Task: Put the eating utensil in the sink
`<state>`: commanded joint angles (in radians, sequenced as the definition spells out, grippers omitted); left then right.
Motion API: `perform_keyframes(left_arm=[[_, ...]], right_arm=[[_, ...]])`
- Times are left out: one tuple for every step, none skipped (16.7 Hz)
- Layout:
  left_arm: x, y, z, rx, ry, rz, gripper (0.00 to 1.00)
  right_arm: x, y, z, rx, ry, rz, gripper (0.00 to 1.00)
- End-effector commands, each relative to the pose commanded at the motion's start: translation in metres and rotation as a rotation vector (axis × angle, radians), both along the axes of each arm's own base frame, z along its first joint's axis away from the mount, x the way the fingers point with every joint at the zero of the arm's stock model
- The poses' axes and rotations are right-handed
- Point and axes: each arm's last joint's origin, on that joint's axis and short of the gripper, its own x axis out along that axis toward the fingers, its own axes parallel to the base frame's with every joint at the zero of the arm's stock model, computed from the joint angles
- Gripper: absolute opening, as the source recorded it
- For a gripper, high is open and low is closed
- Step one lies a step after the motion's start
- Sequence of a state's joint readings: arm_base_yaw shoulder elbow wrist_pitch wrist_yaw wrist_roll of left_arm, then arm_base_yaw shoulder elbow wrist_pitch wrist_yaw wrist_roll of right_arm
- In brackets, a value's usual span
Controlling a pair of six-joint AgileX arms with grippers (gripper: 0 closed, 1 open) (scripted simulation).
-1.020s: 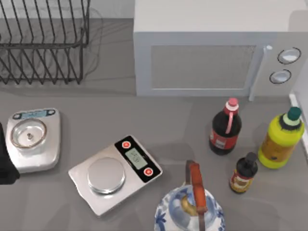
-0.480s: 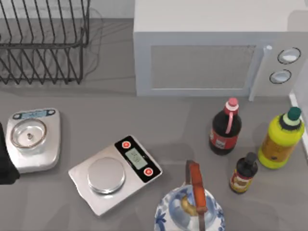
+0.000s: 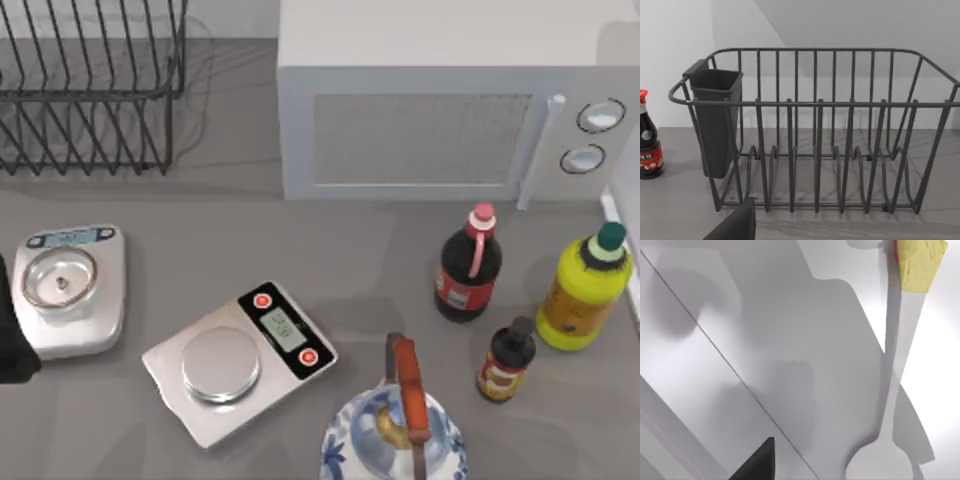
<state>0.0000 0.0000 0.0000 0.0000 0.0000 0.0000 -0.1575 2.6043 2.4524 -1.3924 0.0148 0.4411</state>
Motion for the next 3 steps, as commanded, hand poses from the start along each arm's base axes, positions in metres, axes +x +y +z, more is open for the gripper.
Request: perform_keyframes(left_arm=[[0.0,0.0,0.0,0.0,0.0,0.0,1.0],[0.0,0.0,0.0,0.0,0.0,0.0,1.0],[0.0,0.0,0.0,0.0,0.0,0.0,1.0]], right_arm=[[0.0,0.0,0.0,0.0,0.0,0.0,1.0],[0.0,0.0,0.0,0.0,0.0,0.0,1.0],[0.0,0.0,0.0,0.0,0.0,0.0,1.0]])
